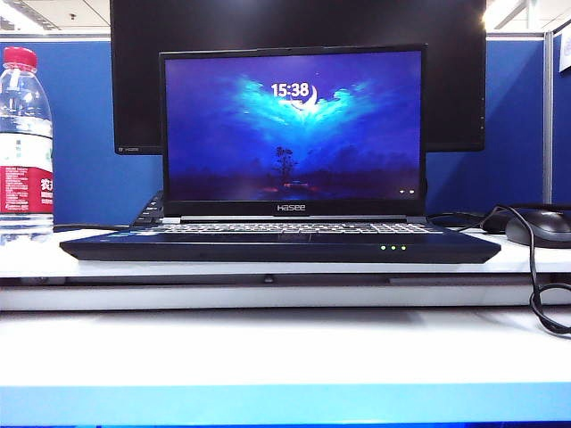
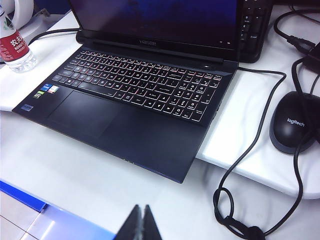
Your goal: Open the lid of the black laptop.
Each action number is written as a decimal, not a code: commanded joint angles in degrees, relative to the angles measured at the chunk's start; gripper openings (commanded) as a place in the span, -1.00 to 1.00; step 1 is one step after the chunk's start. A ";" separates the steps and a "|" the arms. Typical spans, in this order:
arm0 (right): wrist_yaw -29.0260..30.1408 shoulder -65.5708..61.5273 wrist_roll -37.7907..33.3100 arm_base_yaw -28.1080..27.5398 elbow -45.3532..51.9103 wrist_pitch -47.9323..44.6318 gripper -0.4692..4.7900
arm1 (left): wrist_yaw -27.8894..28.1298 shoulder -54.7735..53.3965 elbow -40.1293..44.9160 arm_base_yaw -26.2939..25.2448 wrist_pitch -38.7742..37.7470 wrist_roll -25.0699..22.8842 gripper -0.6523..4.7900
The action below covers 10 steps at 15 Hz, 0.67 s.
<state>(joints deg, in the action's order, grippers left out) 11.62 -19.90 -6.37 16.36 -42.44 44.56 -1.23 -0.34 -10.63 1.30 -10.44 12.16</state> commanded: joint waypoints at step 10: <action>0.04 0.02 -0.02 -0.02 -0.22 -0.66 -0.83 | 2.49 0.15 10.23 -0.31 10.54 -4.04 -0.61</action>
<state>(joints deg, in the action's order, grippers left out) 11.62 -19.90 -6.37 16.36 -42.44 44.53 1.10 -0.32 -0.40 0.95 -0.67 8.51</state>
